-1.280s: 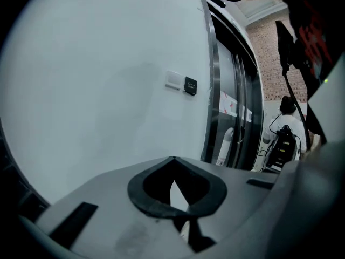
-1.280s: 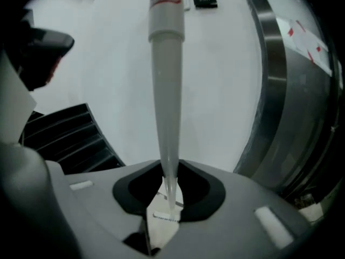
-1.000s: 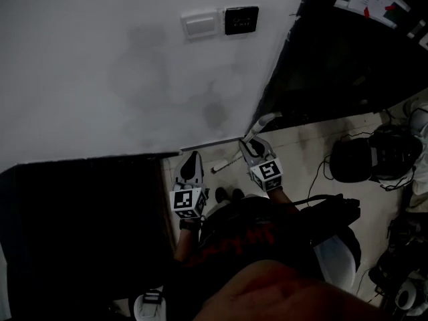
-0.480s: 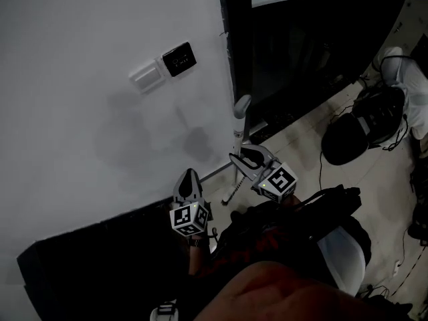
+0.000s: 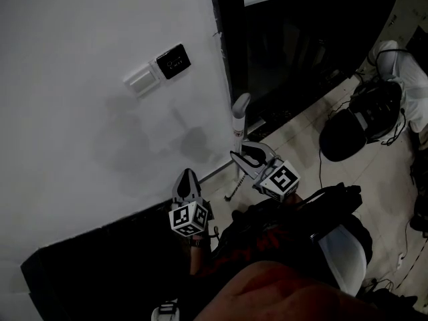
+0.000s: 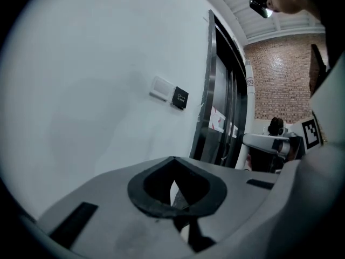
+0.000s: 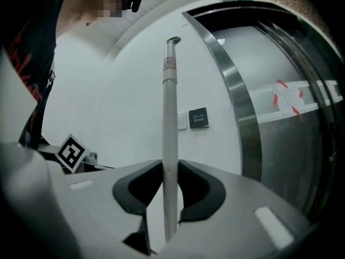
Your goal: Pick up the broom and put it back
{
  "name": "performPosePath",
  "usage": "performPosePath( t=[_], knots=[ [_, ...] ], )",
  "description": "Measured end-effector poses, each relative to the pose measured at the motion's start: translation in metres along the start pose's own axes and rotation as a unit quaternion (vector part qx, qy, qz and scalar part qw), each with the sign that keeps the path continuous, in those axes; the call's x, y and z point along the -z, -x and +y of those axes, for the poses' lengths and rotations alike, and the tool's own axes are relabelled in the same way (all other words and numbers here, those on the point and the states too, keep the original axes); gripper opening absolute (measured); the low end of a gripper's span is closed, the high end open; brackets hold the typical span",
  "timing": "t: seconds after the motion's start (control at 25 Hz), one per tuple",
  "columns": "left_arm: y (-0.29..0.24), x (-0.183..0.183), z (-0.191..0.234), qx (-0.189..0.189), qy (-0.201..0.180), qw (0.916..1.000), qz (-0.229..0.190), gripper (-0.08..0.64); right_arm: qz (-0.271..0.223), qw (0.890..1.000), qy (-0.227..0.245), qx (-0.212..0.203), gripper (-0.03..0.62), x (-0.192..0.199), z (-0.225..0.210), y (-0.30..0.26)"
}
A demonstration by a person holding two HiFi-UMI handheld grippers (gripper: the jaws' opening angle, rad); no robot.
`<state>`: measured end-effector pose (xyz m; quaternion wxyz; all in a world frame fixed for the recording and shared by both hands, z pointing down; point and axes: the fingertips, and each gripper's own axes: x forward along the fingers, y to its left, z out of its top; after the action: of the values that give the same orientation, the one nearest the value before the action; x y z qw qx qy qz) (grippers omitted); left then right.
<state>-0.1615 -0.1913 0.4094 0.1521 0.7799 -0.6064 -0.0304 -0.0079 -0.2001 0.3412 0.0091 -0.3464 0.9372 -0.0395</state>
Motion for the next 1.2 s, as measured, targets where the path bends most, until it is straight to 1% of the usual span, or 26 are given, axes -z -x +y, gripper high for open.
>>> performPosePath(
  t=[0.12, 0.2, 0.32, 0.36, 0.4, 0.48, 0.56, 0.6, 0.68, 0.76, 0.8, 0.84, 0.92, 0.96, 1.0, 1.04, 1.12, 1.2],
  knots=[
    [0.002, 0.000, 0.001, -0.007, -0.001, 1.0000, -0.005, 0.005, 0.010, 1.000, -0.002, 0.005, 0.088, 0.005, -0.004, -0.001],
    [0.004, 0.002, 0.000, -0.010, 0.006, 0.9999, -0.007, 0.005, 0.024, 1.000, -0.001, 0.007, 0.089, 0.016, -0.008, -0.002],
    [0.010, 0.005, -0.001, -0.019, 0.007, 0.9998, -0.004, 0.005, 0.065, 0.998, -0.004, 0.013, 0.088, 0.050, -0.012, -0.010],
    [0.012, 0.005, -0.004, -0.014, 0.004, 0.9999, -0.004, 0.005, 0.085, 0.996, -0.007, 0.015, 0.089, 0.066, -0.013, -0.014],
    [0.016, 0.005, -0.010, -0.001, -0.005, 1.0000, -0.003, 0.005, 0.110, 0.994, -0.007, 0.013, 0.088, 0.085, -0.012, -0.016],
    [0.025, 0.004, -0.029, 0.037, -0.036, 0.9987, -0.003, 0.005, 0.160, 0.987, 0.000, 0.002, 0.087, 0.121, -0.007, -0.018],
    [0.032, 0.002, -0.053, 0.079, -0.066, 0.9946, -0.002, 0.005, 0.192, 0.981, 0.002, -0.012, 0.087, 0.161, -0.003, -0.019],
    [0.034, 0.003, -0.064, 0.101, -0.075, 0.9921, 0.004, 0.005, 0.202, 0.979, 0.000, -0.016, 0.087, 0.180, -0.003, -0.021],
    [0.033, 0.006, -0.080, 0.134, -0.076, 0.9876, 0.030, 0.006, 0.225, 0.974, -0.006, -0.017, 0.087, 0.220, -0.008, -0.029],
    [0.023, 0.014, -0.084, 0.146, -0.058, 0.9861, 0.054, 0.005, 0.262, 0.965, -0.020, -0.017, 0.090, 0.260, -0.020, -0.041],
    [0.020, 0.018, -0.084, 0.141, -0.042, 0.9871, 0.063, 0.015, 0.283, 0.959, -0.026, -0.018, 0.092, 0.278, -0.025, -0.047],
    [0.023, 0.021, -0.084, 0.127, -0.026, 0.9889, 0.072, 0.043, 0.301, 0.953, -0.030, -0.021, 0.092, 0.295, -0.024, -0.052],
    [0.036, 0.031, -0.078, 0.086, -0.005, 0.9925, 0.087, 0.043, 0.328, 0.944, -0.033, -0.020, 0.091, 0.332, -0.017, -0.059],
    [0.040, 0.037, -0.072, 0.068, -0.001, 0.9935, 0.092, 0.022, 0.340, 0.940, -0.035, -0.016, 0.089, 0.354, -0.018, -0.065],
    [0.043, 0.046, -0.068, 0.058, 0.002, 0.9934, 0.099, 0.006, 0.352, 0.935, -0.039, -0.010, 0.087, 0.379, -0.022, -0.071],
    [0.045, 0.059, -0.067, 0.060, 0.005, 0.9918, 0.112, 0.005, 0.366, 0.930, -0.043, -0.005, 0.087, 0.405, -0.027, -0.075],
    [0.046, 0.091, -0.075, 0.082, 0.006, 0.9849, 0.152, 0.028, 0.391, 0.919, -0.050, 0.007, 0.087, 0.454, -0.039, -0.085],
    [0.050, 0.119, -0.081, 0.090, 0.018, 0.9789, 0.183, 0.016, 0.415, 0.909, -0.046, 0.017, 0.087, 0.501, -0.052, -0.101]
  ],
)
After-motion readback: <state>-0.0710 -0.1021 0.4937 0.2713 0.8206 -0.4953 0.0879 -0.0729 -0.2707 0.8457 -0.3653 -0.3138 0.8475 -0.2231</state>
